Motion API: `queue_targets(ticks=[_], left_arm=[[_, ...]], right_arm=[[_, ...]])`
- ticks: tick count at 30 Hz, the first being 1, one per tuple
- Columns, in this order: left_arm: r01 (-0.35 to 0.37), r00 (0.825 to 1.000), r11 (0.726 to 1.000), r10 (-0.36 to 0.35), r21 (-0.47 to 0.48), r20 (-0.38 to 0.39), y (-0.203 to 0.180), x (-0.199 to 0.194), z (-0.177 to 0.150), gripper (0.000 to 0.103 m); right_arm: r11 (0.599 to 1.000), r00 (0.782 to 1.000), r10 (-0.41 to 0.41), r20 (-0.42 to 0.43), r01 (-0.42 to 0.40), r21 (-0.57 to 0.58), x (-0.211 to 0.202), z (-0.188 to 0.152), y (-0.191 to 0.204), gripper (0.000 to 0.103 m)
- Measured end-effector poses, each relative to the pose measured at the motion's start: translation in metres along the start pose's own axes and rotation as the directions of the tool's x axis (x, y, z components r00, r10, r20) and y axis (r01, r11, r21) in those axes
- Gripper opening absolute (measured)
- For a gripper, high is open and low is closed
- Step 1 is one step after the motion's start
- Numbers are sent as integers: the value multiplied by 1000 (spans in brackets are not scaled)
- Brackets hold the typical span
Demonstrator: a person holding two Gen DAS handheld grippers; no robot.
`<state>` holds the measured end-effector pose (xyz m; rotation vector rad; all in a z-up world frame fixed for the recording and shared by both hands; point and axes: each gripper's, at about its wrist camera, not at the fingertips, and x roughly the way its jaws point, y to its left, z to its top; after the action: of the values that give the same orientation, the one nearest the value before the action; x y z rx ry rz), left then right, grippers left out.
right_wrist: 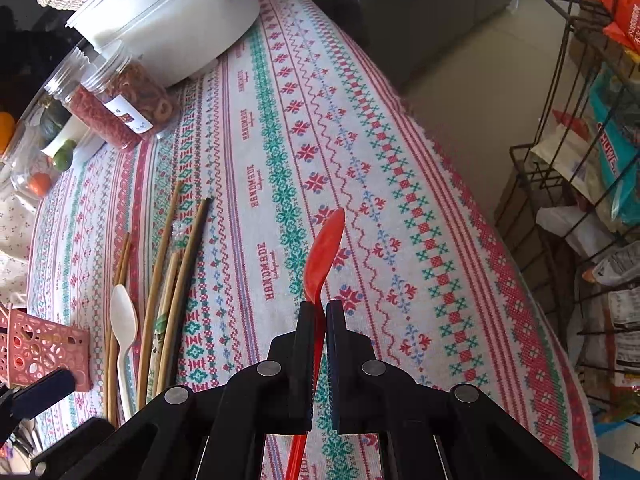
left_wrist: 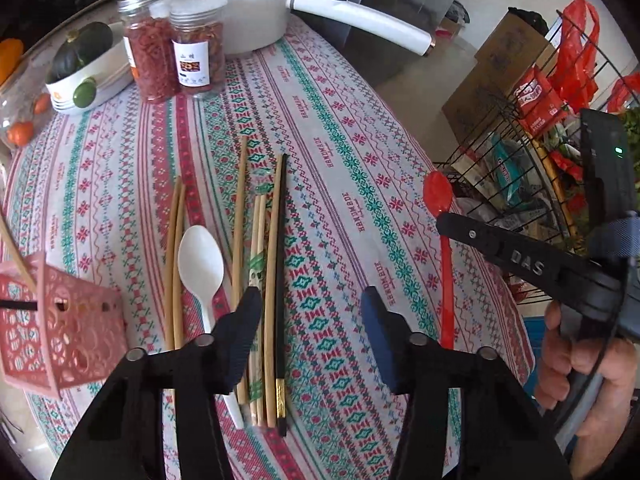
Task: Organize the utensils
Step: 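Grasp a dark chopstick with the left tool while the right tool holds the red spoon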
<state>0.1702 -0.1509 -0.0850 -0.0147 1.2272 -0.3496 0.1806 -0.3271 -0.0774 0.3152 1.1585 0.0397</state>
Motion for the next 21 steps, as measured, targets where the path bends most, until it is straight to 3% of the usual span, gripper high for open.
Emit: queue_targets(ticks=[6,16,21], left_arm=[[-22,999,1000,22,-8,-39,1,44,27,8],[-120,987,993,120,0,-108,5,77,47,3],[-146,985,989,147,19,-87,-3,75,52,3]], right_arm=[[999,999,36,-14,-36,-1,2,2,-6,3],[999,999,41,-30,-41,-13,8,6,-17,3],[999,999,43,-32,-43,-5,9,7,-20,3]])
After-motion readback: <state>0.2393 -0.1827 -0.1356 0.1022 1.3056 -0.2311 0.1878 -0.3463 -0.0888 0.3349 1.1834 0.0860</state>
